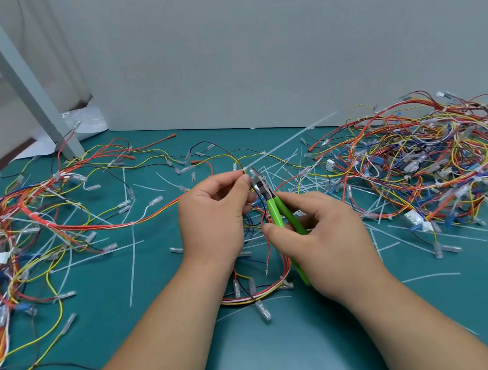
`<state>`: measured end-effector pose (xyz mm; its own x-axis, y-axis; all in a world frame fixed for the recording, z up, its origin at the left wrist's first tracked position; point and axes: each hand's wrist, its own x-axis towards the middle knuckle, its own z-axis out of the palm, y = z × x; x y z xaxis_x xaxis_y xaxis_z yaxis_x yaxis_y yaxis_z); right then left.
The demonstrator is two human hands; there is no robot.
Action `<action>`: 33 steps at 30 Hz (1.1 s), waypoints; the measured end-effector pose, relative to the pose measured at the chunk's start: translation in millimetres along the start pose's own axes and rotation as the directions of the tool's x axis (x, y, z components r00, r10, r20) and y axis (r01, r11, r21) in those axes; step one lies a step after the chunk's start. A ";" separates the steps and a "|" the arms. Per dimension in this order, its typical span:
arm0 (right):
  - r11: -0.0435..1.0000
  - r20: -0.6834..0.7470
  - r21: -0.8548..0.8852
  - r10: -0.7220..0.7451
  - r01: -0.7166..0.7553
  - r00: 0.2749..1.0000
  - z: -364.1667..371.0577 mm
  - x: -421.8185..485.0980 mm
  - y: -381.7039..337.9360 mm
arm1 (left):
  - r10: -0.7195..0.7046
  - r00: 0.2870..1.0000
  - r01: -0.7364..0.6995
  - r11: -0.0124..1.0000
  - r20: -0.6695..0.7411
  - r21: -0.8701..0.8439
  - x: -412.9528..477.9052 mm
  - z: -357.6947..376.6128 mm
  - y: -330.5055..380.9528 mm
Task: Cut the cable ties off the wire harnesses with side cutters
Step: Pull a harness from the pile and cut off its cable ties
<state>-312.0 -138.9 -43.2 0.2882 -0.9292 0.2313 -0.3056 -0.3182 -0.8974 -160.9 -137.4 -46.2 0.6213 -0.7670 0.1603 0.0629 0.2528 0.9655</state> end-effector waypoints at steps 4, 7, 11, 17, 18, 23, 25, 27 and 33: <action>1.000 0.000 0.006 -0.010 0.010 1.000 0.1 -0.5 -0.4 | 0.025 0.999 -0.026 1.000 0.021 0.006 -2.9 1.3 0.5; 1.000 0.001 -0.003 -0.018 0.018 1.000 -0.6 -0.4 -0.7 | 0.024 0.999 -0.025 1.000 0.041 0.017 -3.5 0.9 0.7; 1.000 -0.007 -0.005 -0.022 0.022 1.000 -1.0 1.1 -0.2 | 0.019 0.998 -0.021 0.999 0.065 0.024 -4.1 1.0 0.7; 0.999 0.011 0.033 -0.019 0.019 1.000 -2.0 1.4 -1.6 | 0.005 0.998 -0.007 1.000 0.070 0.020 -4.0 1.3 0.9; 0.999 0.011 0.036 -0.023 0.022 1.000 -2.1 1.4 -2.4 | 0.002 0.997 -0.003 1.000 0.071 0.019 -4.0 1.5 0.8; 0.999 0.008 0.032 -0.034 0.034 0.999 -2.0 1.2 -4.1 | -0.015 0.997 0.015 1.000 0.078 0.007 -4.0 1.3 1.1; 0.999 0.010 0.037 -0.023 0.023 1.000 -1.7 1.7 -3.6 | -0.027 0.996 0.028 1.000 0.082 -0.009 -4.1 1.4 1.8; 0.999 0.010 0.031 -0.014 0.014 1.000 -1.8 2.4 -2.8 | -0.041 0.996 0.043 0.999 0.085 -0.030 -4.4 1.9 2.3; 1.000 0.005 0.023 0.000 0.000 1.000 -2.3 3.7 -3.1 | -0.045 0.995 0.049 0.998 0.083 -0.038 -4.5 2.2 3.1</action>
<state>-312.2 -141.9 -38.7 0.2928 -0.9282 0.2295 -0.2846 -0.3137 -0.9058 -165.2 -134.5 -43.5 0.5507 -0.8241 0.1328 0.1224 0.2371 0.9637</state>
